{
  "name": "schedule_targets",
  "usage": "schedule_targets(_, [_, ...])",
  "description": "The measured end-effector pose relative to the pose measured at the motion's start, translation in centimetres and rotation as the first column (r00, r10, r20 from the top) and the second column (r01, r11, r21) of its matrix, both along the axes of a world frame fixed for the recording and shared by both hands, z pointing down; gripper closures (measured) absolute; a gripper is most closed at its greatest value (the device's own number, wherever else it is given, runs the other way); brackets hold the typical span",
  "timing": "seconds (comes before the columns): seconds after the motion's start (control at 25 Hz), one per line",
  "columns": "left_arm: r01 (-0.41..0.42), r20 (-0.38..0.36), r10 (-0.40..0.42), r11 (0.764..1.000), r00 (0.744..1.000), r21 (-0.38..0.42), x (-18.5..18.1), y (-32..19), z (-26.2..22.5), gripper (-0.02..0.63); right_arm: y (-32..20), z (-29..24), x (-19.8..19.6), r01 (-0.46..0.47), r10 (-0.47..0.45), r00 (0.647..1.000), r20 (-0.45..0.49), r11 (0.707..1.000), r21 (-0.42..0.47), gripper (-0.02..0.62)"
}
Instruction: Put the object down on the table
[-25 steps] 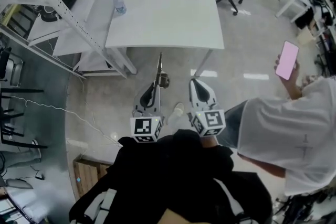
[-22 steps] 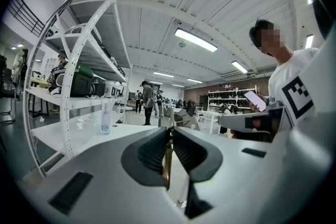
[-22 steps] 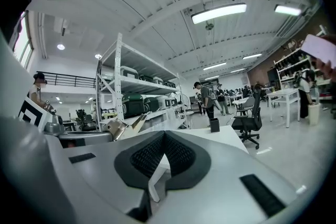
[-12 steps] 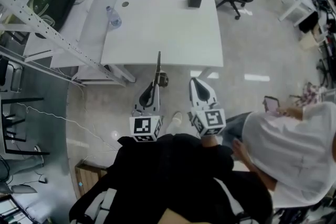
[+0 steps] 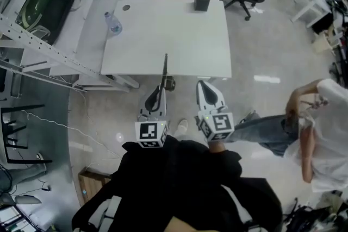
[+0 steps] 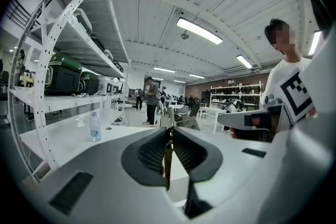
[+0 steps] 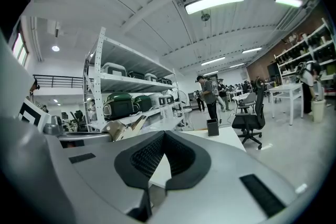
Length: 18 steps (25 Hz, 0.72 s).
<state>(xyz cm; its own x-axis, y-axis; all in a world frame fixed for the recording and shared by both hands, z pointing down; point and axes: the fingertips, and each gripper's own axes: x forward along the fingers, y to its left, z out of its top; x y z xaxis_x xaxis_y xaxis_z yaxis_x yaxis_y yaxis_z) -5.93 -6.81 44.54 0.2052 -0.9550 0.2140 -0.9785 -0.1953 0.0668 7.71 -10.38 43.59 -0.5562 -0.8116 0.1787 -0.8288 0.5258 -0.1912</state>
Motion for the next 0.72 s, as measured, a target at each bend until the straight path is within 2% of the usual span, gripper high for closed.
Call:
schedule_targets(0.12, [-0.008, 0.004, 0.008, 1.0, 1.0, -0.017, -0.4, -0.9, 0.6, 0.569, -0.6, 0.6, -0.7, 0.007, -0.007, 1.0, 0.0, 1.0, -0.023, 0.594])
schedule_targets(0.32, [-0.033, 0.018, 0.034, 0.999, 0.999, -0.033, -1.6, -3.0, 1.6, 0.57, -2.5, 2.6, -1.2, -0.034, 0.034, 0.999, -0.011, 0.999, -0.04, 0.594])
schedule_targets(0.6, [-0.073, 0.025, 0.075, 0.996, 0.997, -0.052, -3.3, -6.6, 2.1, 0.569, -5.6, 2.7, -2.7, -0.074, 0.072, 0.997, -0.023, 0.995, -0.067, 0.595])
schedule_targets(0.72, [-0.088, 0.03, 0.09, 0.994, 0.995, -0.06, -3.9, -7.9, 2.5, 0.57, -6.6, 2.7, -3.9, -0.062, 0.061, 0.998, -0.016, 0.995, -0.073, 0.594])
